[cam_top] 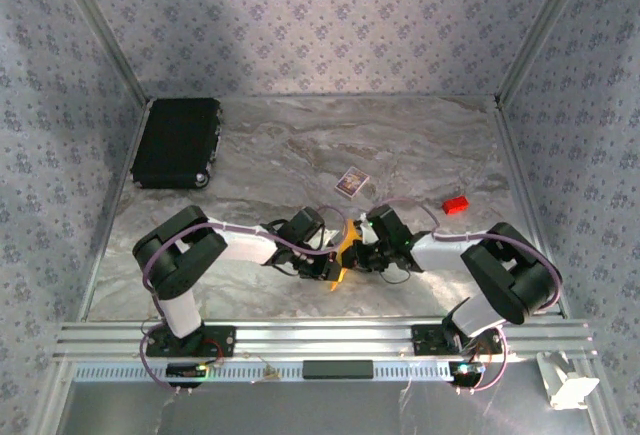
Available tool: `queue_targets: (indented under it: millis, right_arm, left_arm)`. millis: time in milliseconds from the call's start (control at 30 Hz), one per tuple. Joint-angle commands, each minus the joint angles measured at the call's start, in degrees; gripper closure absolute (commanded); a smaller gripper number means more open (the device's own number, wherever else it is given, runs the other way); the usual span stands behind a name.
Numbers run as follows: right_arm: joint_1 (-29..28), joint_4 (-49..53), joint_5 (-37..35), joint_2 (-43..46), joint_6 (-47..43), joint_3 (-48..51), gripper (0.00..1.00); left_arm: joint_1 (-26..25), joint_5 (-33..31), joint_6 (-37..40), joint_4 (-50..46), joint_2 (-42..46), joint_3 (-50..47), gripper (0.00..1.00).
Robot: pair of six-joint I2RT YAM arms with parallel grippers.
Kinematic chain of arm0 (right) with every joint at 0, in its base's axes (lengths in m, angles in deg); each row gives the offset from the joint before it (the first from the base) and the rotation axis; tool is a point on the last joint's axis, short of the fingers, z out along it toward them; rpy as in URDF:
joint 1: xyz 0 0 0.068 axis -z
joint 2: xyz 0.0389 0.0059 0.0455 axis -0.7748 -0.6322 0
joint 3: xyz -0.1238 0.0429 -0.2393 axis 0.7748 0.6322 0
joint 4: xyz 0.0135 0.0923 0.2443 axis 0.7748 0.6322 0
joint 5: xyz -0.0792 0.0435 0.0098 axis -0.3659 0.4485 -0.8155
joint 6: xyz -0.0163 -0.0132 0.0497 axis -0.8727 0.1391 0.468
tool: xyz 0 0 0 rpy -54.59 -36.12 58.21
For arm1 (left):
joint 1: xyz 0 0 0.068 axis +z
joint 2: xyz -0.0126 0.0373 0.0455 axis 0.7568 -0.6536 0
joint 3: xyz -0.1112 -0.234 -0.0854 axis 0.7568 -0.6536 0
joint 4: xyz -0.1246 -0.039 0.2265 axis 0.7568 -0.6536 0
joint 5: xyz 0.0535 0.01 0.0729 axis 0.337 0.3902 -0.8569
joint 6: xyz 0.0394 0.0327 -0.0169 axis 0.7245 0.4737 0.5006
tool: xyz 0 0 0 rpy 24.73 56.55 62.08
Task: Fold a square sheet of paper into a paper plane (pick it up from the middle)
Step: Fold the wing for the fifth time at the center of the table.
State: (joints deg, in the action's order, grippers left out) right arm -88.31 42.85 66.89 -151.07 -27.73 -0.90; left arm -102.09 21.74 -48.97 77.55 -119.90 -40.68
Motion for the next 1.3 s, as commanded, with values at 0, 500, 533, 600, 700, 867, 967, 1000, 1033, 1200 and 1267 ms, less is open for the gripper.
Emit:
queue_targets:
  millis: [0,500,533,600,700,867,967,1000,1033,1200,1267]
  right_arm:
    - [1.91,-0.32,-1.86,-1.51,-0.63,2.11,0.93]
    - [11.95,-0.28,1.77,-2.75,-3.83,0.15,0.93]
    - [12.76,0.32,1.74,-2.99,-4.42,-0.4,0.93]
    - [14.42,0.82,1.61,-4.01,-5.28,-1.28,0.93]
    - [17.25,-0.59,2.83,-5.91,-5.3,-2.26,0.93]
    - [20.26,1.36,3.72,-6.66,-6.54,-4.44,0.93]
    - [20.47,3.62,3.14,-2.97,-6.61,-4.67,0.93]
    - [20.55,4.59,2.77,-1.56,-6.62,-4.72,0.93]
    - [20.52,5.76,2.28,0.04,-6.62,-4.77,0.93]
    - [19.46,7.76,3.34,6.42,-6.62,-4.28,0.92]
    - [17.09,7.75,4.27,6.95,-6.53,-4.31,0.92]
  left_arm:
    - [-0.48,-4.71,0.02,-3.47,-1.82,-2.15,1.0]
    - [-0.27,-2.77,3.27,-4.64,-3.49,-2.32,1.0]
    - [-0.27,-2.88,3.62,-5.05,-3.43,-2.09,1.0]
    - [-0.17,-2.82,4.03,-5.38,-3.31,-2.16,1.0]
    - [0.25,-2.39,4.38,-5.52,-3.4,-2.16,1.0]
    - [0.52,-2.56,5.22,-6.85,-3.49,-1.69,1.0]
    - [0.76,-2.84,5.25,-6.96,-3.23,-1.5,1.0]
    - [0.86,-2.77,5.3,-7.05,-3.26,-1.37,1.0]
    - [0.81,-2.81,5.39,-7.14,-3.31,-1.25,1.0]
    - [1.02,-2.89,5.54,-7.47,-2.97,-0.56,1.0]
    - [1.12,-2.89,5.48,-7.67,-2.75,-0.23,1.0]
